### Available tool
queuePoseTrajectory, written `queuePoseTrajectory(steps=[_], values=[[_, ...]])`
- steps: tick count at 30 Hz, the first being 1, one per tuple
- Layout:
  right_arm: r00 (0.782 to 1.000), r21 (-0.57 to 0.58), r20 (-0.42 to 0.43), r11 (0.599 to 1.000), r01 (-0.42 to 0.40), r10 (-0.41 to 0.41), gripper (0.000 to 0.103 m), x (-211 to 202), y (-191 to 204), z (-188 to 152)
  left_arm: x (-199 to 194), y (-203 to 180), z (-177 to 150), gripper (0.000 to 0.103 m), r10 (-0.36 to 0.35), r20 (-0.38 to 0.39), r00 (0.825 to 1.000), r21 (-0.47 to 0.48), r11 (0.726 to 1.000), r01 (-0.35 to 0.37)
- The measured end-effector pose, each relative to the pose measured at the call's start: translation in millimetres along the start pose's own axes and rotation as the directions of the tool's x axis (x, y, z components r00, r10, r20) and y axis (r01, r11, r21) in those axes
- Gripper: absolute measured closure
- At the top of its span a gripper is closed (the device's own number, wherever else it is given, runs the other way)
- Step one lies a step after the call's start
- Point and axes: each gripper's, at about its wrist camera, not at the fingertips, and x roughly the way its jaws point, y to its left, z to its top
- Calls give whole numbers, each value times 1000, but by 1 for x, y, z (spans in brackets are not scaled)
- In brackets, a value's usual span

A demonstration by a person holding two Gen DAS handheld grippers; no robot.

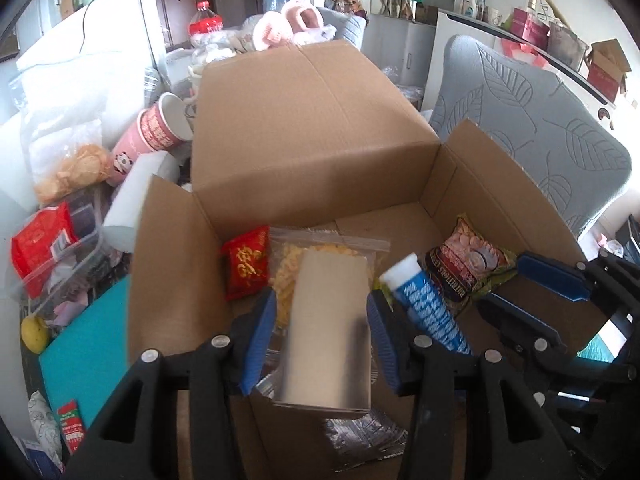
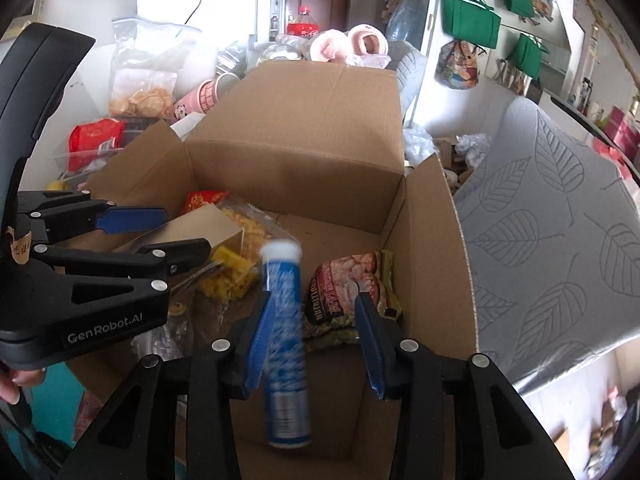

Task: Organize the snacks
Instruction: 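Lower the tan box and drink tube into the cardboard box and open both tools, then withdraw both tools from the box back over the table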

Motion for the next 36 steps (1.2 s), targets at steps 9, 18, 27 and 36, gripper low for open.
queuePoseTrajectory(steps=[9, 18, 27, 36], values=[[998, 8, 58, 1000, 18, -19, 62, -36, -2, 8, -47, -1, 9, 39, 29, 99, 995, 2, 1000, -30], [988, 12, 146, 999, 44, -45, 62, -91, 2, 12, -107, -7, 7, 39, 13, 184, 983, 12, 1000, -15], [967, 19, 246, 998, 57, -59, 53, -153, 9, 9, -174, -14, -1, 30, 21, 299, 954, 42, 998, -35], [935, 30, 345, 996, 83, -88, 25, -213, 10, 1, -232, -16, -18, 22, 1, 389, 921, 26, 1000, -12]])
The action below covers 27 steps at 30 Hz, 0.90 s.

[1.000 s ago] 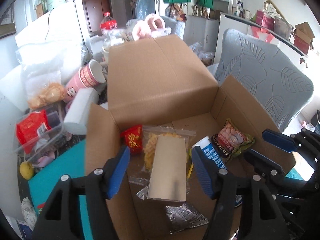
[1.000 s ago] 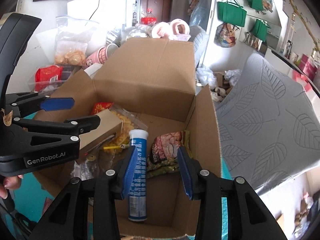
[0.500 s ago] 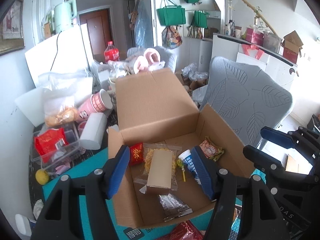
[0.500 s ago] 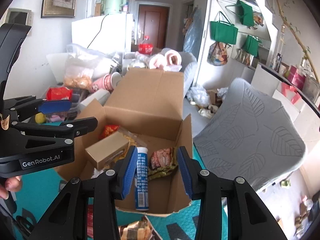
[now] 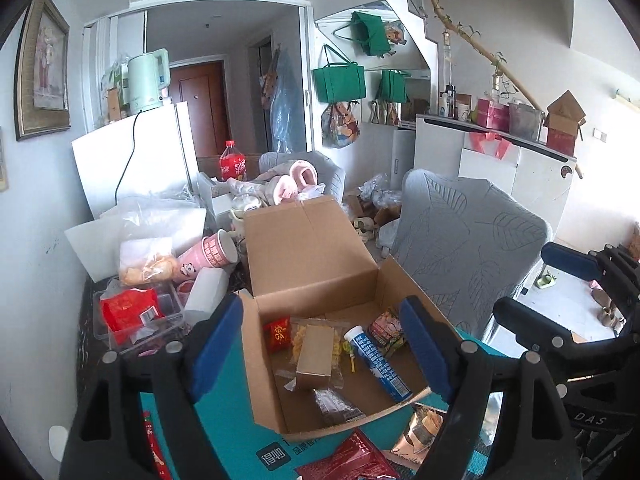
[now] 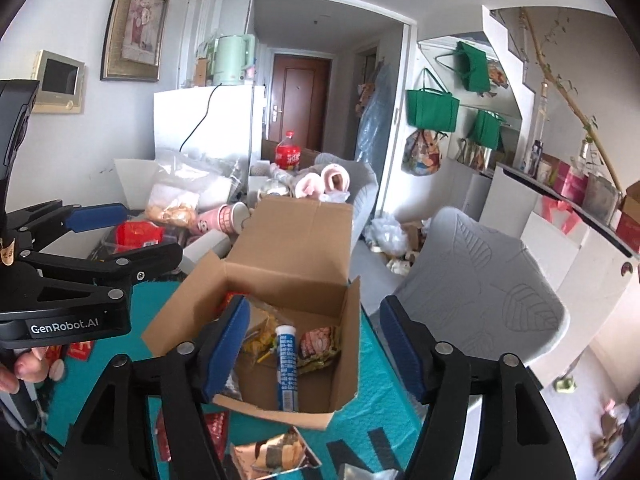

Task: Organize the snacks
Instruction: 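Withdraw both tools from the box back over the table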

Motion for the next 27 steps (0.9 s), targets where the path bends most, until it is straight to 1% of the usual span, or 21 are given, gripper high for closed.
queuePoseTrajectory(steps=[3, 6, 10, 14, 17, 21, 23, 27], values=[[999, -3, 38, 1000, 23, -23, 18, -19, 0, 0, -18, -3, -3, 22, -2, 26, 1000, 16, 1000, 2], [998, 4, 57, 999, 35, -36, 17, -38, 0, -3, -33, -6, -8, 22, -25, 28, 999, 20, 999, 25], [997, 15, 64, 999, 31, -31, 15, -59, 1, -12, -49, -12, -21, 22, -44, 32, 999, 30, 999, 43], [997, 34, 67, 999, 32, -34, 15, -76, 2, -26, -58, -22, -35, 22, -72, 10, 997, 66, 995, 71], [997, 49, 71, 998, 29, -32, 15, -86, 6, -40, -61, -25, -46, 22, -122, -21, 992, 62, 990, 123], [998, 44, 53, 999, 31, -33, 15, -89, 14, -60, -62, -29, -65, 22, -158, -46, 986, 53, 986, 160], [999, 35, 43, 999, 29, -31, 15, -89, 18, -72, -58, -30, -77, 22, -181, -70, 981, 42, 982, 184], [1000, 49, -7, 998, 26, -25, 15, -80, 21, -97, -46, -30, -105, 22, -220, -133, 966, 2, 975, 222]])
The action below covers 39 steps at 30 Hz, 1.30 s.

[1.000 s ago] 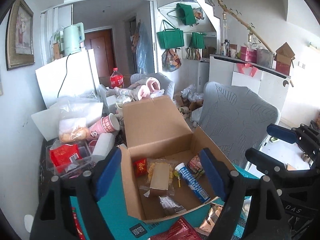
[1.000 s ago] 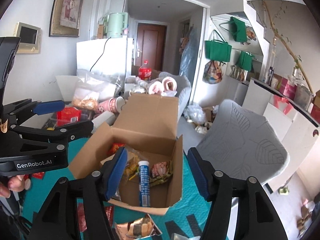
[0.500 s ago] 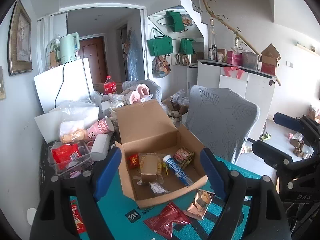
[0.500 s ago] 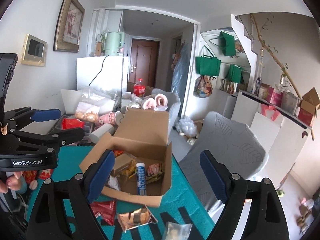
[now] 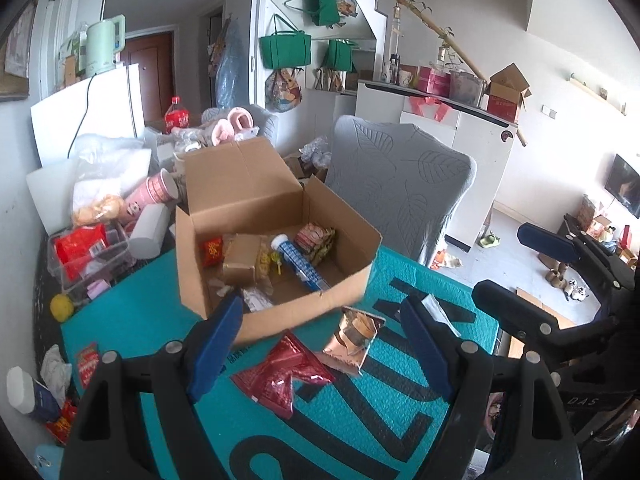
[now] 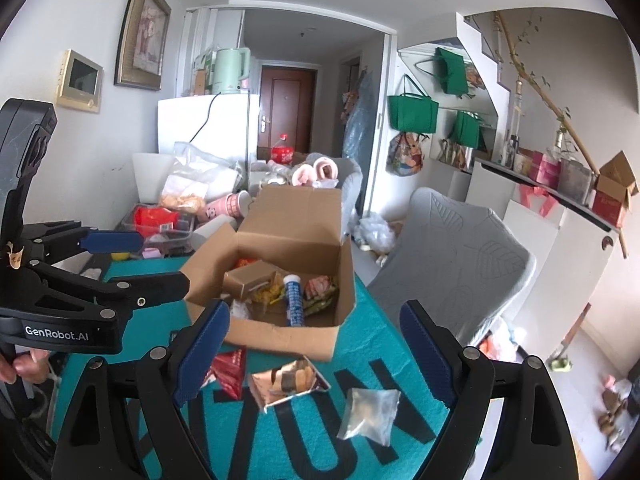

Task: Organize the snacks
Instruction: 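Withdraw both tools from the box back over the table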

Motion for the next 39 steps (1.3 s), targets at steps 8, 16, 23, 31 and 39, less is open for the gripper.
queuePoseTrajectory(steps=[8, 16, 23, 31, 39], values=[[993, 80, -112, 996, -25, 34, 15, 27, 1, -52, 36, 8, -45, 22, -27, -124, 992, -15, 1000, 26], [972, 148, -209, 986, -82, 112, 15, 57, 12, -103, 83, 31, -75, 22, -49, -220, 974, -78, 996, 32], [963, 140, -235, 985, -104, 135, 15, 74, 19, -114, 114, 49, -76, 22, -13, -239, 971, -75, 997, -5], [955, 153, -260, 983, -103, 141, 15, 88, 13, -118, 157, 59, -68, 22, -106, -317, 942, -59, 994, 92], [950, 158, -276, 982, -105, 146, 15, 95, 5, -122, 173, 65, -79, 22, -133, -410, 902, -110, 989, 96]])
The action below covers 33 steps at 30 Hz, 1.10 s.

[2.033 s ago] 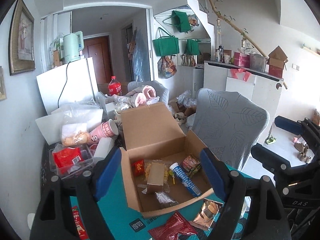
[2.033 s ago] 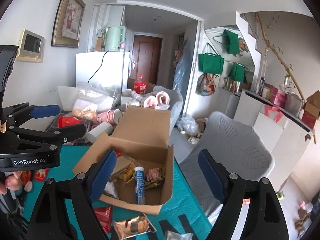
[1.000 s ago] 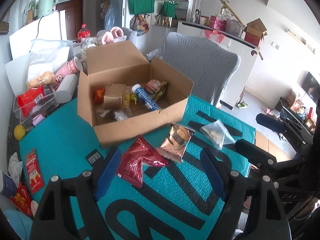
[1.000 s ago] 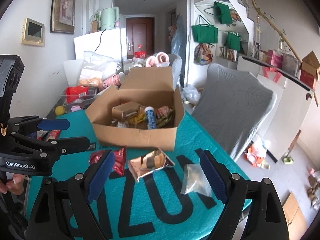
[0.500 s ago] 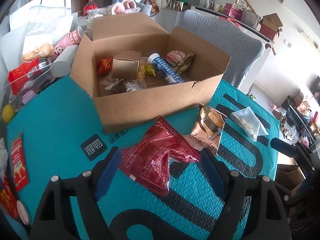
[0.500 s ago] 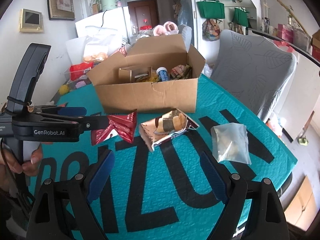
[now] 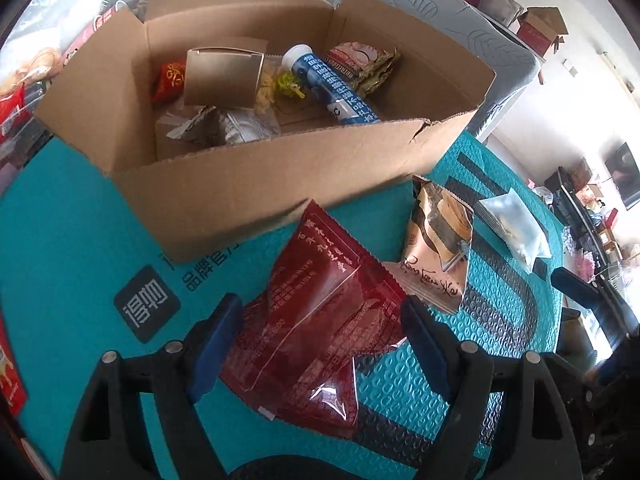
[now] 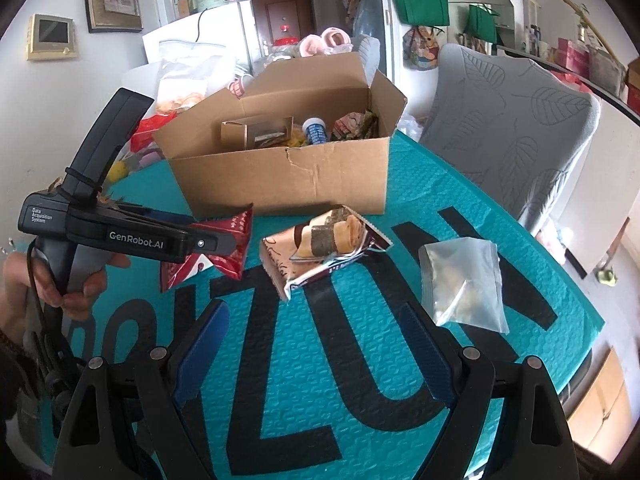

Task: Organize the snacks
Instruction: 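Withdraw both tools from the box back over the table, then grasp the red snack bag with the left tool while the right tool grasps the clear plastic bag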

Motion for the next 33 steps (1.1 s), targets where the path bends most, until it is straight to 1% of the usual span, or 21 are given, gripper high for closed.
queuePoseTrajectory(steps=[2, 7, 10, 16, 19, 21, 23, 24, 25, 26, 28, 30, 33], values=[[1000, 11, -6, 1000, -4, 4, 15, 1, -3, -1, -3, -4, -6, 22, 9, -5, 1000, 10, 1000, -9], [1000, 25, -16, 1000, -9, 9, 15, 2, -12, -4, -6, -18, -19, 22, -4, -27, 1000, 45, 999, 5], [1000, 30, -17, 1000, -8, 9, 15, 2, -15, -6, 0, -21, -26, 22, -10, -59, 998, 38, 999, 12], [1000, 37, -10, 999, 11, -10, 15, -3, -22, -9, 9, -25, -25, 22, 49, -44, 998, 53, 998, -46], [999, 45, -9, 999, 31, -30, 15, -4, -27, -10, 15, -30, -22, 22, 112, -27, 993, 91, 990, -109], [998, 45, -3, 997, 67, -67, 15, -6, -32, -11, 18, -36, -24, 23, 158, -19, 987, 109, 982, -155], [993, 54, 9, 992, 117, -117, 15, -8, -39, -11, 16, -42, -27, 39, 186, 10, 982, 106, 977, -186], [990, 60, 15, 988, 141, -142, 15, -9, -44, -10, 16, -41, -27, 40, 186, 15, 982, 100, 977, -187], [985, 67, 22, 983, 169, -170, 15, -10, -48, -10, 15, -41, -27, 46, 194, 19, 981, 86, 977, -195], [981, 74, 27, 979, 191, -194, 15, -10, -53, -10, 13, -42, -27, 49, 206, 25, 978, 69, 976, -207], [979, 93, 25, 975, 201, -204, 15, -8, -64, -9, 12, -41, -28, 52, 205, 27, 978, 39, 978, -206], [980, 116, 11, 974, 196, -199, 15, -3, -74, -8, 8, -40, -29, 53, 184, 26, 983, -7, 983, -184], [981, 118, -6, 974, 194, -195, 15, 8, -83, -6, 0, -44, -31, 53, 178, 37, 983, -42, 983, -177]])
